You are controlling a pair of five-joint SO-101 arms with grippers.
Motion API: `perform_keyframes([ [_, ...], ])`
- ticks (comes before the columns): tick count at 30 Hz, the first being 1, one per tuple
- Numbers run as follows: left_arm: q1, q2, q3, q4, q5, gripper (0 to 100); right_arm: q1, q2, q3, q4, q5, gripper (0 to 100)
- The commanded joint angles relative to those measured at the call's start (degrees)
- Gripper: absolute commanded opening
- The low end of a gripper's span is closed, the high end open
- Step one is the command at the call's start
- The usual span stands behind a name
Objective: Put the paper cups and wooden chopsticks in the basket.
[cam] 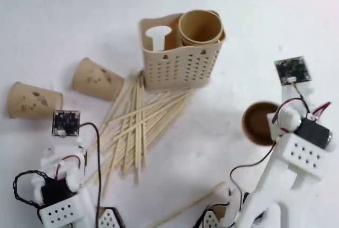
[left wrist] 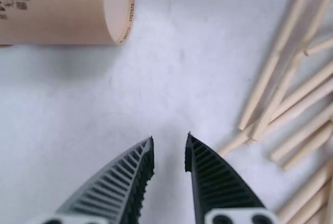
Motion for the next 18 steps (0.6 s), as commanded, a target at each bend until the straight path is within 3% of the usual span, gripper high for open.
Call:
perform_keyframes([
  [1,-0.13,0.22,0.00,0.44,-0.70,12,-1.27,-6.29,-10.64,2.33,-4.40,1.7],
  [6,-0.13,0.22,0.00,0.44,-0.70,12,-9.63,-3.30,-25.76,8.66,-12.04,1.7],
  [12,-0.22,0.22,0.00,0.44,-0.70,12,-21.41,10.15,-46.24,11.38,-23.56,1.7],
  [18,-0.22,0.22,0.00,0.44,-0.70,12,-27.03,24.22,-63.12,11.47,-31.21,1.7],
])
